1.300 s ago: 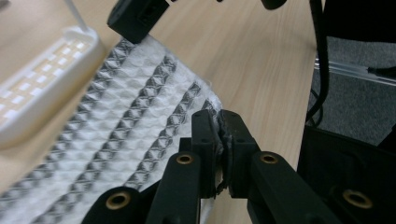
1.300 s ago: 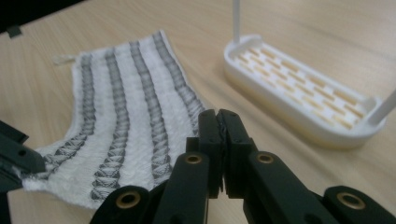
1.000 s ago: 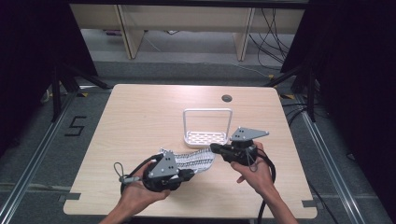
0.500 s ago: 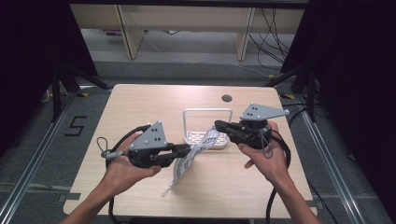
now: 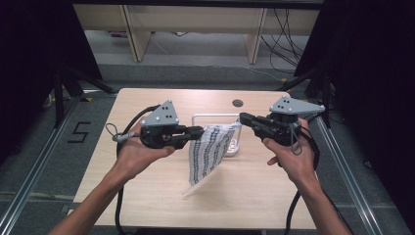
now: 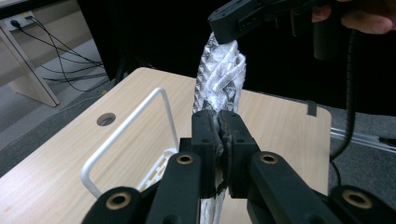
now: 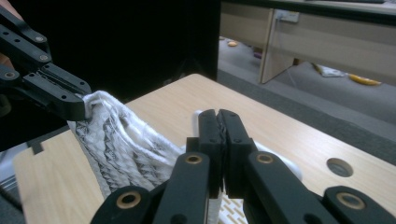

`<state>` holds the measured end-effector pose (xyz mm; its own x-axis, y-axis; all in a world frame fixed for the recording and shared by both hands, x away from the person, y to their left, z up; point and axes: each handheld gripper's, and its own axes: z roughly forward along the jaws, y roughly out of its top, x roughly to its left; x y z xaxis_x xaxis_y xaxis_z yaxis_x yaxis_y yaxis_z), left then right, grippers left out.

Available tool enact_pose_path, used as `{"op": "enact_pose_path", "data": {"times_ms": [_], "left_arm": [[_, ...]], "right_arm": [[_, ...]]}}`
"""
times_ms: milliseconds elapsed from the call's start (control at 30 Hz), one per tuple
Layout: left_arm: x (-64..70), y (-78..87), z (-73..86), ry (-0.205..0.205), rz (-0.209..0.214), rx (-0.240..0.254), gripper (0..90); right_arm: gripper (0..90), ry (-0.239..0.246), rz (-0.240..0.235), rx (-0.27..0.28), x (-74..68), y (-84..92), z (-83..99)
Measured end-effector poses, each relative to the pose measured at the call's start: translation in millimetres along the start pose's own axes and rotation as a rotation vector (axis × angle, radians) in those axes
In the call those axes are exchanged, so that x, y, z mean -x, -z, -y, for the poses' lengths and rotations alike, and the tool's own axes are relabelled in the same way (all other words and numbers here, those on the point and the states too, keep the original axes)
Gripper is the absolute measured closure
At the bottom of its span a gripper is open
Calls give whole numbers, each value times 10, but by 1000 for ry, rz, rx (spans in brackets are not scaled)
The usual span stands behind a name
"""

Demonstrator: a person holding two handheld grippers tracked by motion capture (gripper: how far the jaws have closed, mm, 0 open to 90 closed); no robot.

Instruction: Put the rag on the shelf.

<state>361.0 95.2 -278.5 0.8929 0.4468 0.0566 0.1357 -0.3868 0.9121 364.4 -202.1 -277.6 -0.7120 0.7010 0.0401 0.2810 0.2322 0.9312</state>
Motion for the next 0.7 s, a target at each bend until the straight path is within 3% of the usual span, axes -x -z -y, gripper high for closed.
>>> {"op": "enact_pose_path", "data": {"times_ms": [233,300,333,367,433,500,700], "left_arm": [[-117,-89,-146,-5,-47,-2,847],[-169,-122,-178,7,-58,5,847],[-196,-140,-193,9,-63,5,847],[-219,-161,-208,12,-69,8,847],[-264,-201,-241,15,-76,11,847],[-308,-246,-272,25,-84,15,847],[-452,-347,-365,49,-120,33,847]], "right_arm": [[894,7,41,22,99,-41,-76],[894,9,56,26,117,-49,-94],[894,-18,57,18,112,-41,-102],[894,8,69,30,139,-48,-109],[894,-6,77,33,151,-51,-122],[893,15,93,38,202,-50,-145],[894,-13,131,44,282,-110,-258]]}}
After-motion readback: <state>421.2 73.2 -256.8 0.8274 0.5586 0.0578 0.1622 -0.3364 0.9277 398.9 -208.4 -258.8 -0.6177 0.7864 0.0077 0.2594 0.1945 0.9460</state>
